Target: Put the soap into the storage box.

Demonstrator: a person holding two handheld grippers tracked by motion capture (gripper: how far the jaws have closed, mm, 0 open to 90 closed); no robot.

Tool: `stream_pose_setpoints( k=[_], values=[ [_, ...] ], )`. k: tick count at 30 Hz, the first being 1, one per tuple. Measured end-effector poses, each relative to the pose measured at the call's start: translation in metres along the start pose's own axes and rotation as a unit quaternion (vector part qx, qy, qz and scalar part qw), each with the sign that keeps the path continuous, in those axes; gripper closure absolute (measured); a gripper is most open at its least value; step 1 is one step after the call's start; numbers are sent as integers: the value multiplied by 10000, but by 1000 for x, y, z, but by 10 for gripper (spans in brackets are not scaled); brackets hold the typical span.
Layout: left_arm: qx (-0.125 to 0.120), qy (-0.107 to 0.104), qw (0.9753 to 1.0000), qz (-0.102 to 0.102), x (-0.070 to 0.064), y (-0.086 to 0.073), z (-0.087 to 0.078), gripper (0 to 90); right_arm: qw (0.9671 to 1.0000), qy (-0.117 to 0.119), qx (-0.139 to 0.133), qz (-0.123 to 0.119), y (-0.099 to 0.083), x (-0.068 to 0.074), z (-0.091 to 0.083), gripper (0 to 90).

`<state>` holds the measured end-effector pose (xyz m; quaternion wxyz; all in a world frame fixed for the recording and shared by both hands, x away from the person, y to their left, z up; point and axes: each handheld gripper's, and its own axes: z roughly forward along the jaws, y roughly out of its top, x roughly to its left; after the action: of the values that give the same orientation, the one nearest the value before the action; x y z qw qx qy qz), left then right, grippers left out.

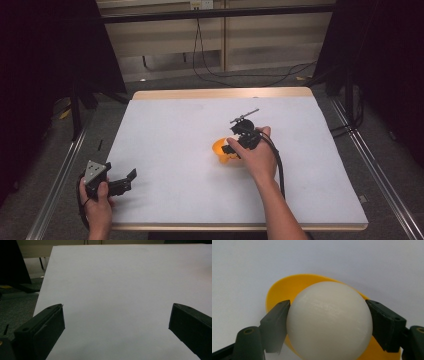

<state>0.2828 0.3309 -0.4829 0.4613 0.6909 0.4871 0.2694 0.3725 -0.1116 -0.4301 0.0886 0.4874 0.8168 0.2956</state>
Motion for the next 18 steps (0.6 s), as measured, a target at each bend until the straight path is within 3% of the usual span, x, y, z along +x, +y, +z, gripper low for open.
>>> stream_pose_setpoints(
  k=[5, 10, 18],
  values=[
    [-4, 3, 10000, 3, 0, 0, 0, 1, 9999, 37, 100, 2, -1, 0, 2, 224],
    [-13, 12, 10000, -11, 0, 0, 0, 2, 9996, 135, -205, 115, 0, -3, -10, 190],
    [-6, 2, 10000, 11, 0, 0, 0, 2, 9992, -19, -399, 75, -6, -9, -26, 94]
  ],
)
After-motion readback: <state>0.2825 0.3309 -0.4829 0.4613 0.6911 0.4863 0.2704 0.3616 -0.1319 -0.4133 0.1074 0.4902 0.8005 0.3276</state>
